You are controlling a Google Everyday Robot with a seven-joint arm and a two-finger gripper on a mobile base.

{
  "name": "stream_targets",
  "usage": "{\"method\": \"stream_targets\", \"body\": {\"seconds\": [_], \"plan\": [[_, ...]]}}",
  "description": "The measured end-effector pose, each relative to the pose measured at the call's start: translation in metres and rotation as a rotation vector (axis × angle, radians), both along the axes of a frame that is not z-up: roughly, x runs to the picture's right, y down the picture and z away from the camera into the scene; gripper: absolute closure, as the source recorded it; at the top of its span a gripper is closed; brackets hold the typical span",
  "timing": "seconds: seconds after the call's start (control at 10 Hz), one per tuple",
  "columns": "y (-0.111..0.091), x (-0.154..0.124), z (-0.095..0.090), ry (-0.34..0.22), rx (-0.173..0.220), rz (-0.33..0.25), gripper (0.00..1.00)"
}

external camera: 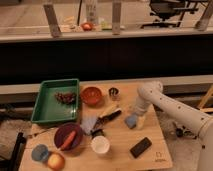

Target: Wipe table surface with sponge

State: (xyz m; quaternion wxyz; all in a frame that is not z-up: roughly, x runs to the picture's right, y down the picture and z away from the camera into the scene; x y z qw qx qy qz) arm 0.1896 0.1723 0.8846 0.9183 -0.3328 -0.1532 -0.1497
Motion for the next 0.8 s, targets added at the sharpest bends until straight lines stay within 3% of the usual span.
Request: {"method": "stream_targets", "body": {"seconds": [0.2,0.8], "plan": [[0.0032,0.0059,-0.0018,0.014,-0.004,0.009,0.36],[0.0022,0.0121,-0.0056,0.023,0.004,0.007,0.96]]}}
